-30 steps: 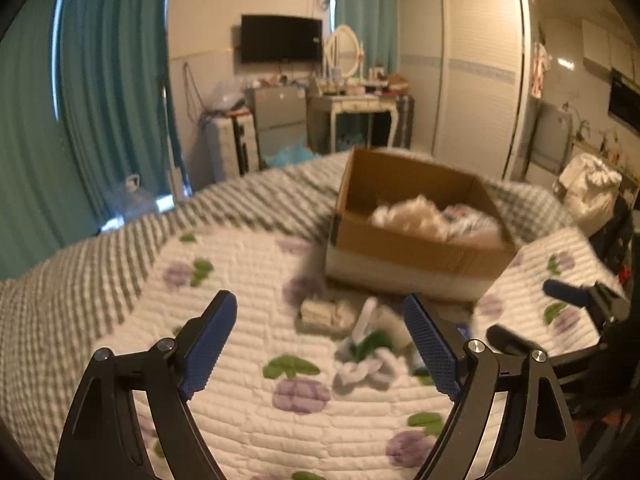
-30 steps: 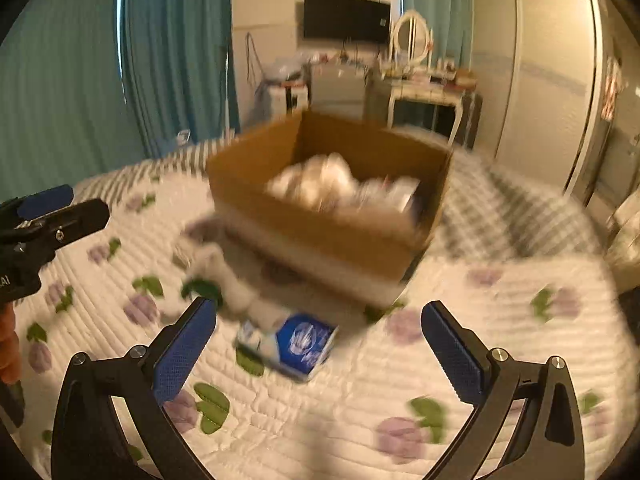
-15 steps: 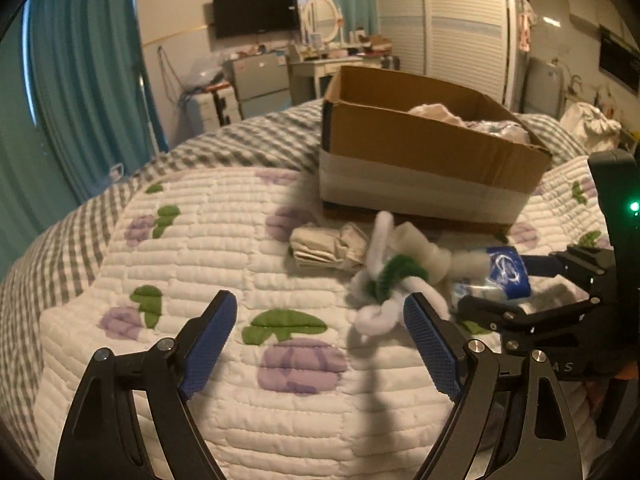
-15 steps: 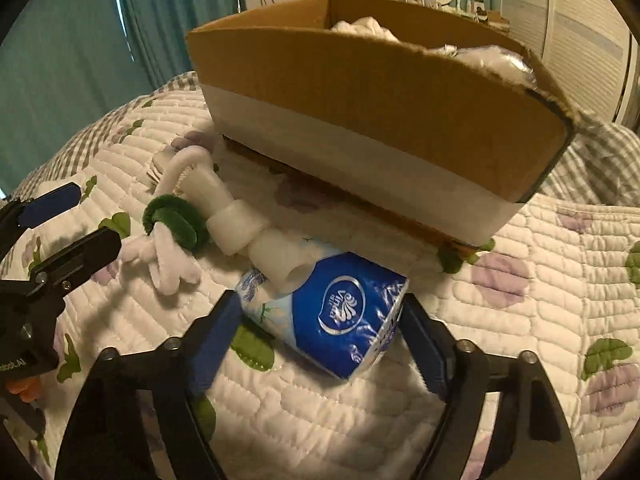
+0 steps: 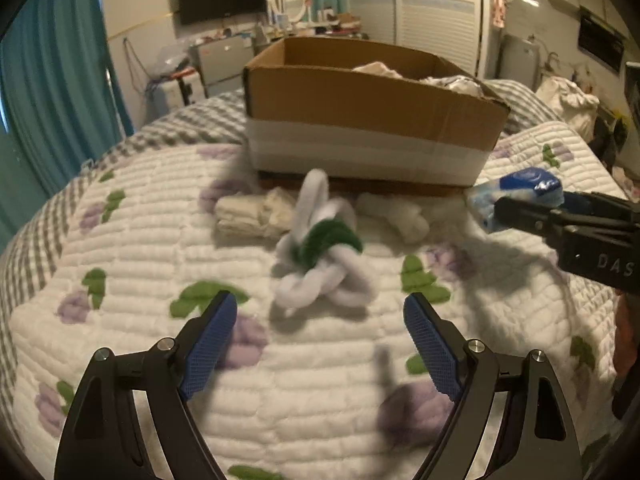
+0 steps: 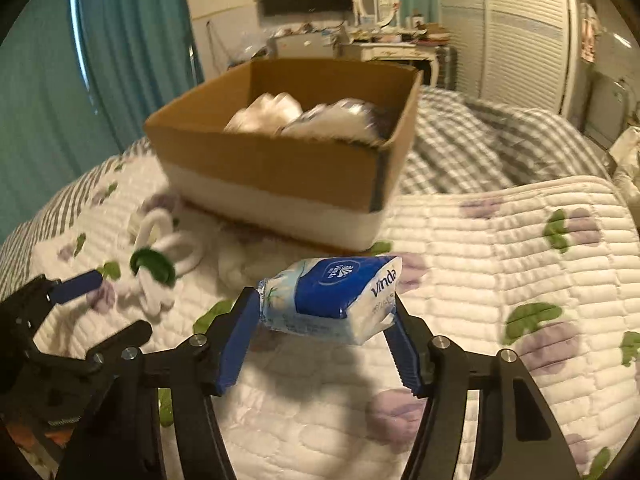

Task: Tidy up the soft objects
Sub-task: 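Grasp the blue Vinda tissue pack with the right tool while the left tool grasps the pipe-cleaner toy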

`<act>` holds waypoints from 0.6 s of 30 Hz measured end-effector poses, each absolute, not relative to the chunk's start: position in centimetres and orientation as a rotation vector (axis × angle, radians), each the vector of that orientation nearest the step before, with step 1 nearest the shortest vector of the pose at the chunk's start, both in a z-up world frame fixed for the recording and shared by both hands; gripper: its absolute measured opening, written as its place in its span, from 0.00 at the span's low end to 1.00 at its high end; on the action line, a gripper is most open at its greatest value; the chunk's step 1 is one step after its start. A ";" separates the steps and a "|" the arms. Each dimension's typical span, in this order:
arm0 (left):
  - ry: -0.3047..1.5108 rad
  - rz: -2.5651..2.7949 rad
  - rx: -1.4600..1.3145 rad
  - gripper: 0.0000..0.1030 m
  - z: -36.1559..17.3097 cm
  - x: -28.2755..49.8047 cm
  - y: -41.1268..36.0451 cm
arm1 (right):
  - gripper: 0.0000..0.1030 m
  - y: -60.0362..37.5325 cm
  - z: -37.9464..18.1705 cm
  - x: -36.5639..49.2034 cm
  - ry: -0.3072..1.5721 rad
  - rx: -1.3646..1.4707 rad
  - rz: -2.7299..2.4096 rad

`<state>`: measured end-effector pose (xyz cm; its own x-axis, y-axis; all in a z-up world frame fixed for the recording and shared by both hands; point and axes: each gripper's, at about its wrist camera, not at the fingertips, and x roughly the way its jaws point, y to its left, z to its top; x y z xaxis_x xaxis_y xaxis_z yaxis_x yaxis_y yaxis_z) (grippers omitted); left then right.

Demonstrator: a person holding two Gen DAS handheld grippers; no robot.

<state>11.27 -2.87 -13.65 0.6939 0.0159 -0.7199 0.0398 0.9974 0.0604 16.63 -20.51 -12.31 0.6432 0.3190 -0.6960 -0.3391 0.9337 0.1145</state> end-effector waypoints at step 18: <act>0.832 -0.031 0.016 0.44 -14.1 12.7 -2.5 | 0.59 -21.8 -11.0 16.8 0.757 0.043 0.375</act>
<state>12.72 -2.47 -14.14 0.6733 -0.0215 -0.7390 0.0343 0.9994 0.0021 16.79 -21.83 -10.97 0.6636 0.3474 -0.6625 -0.3169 0.9328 0.1718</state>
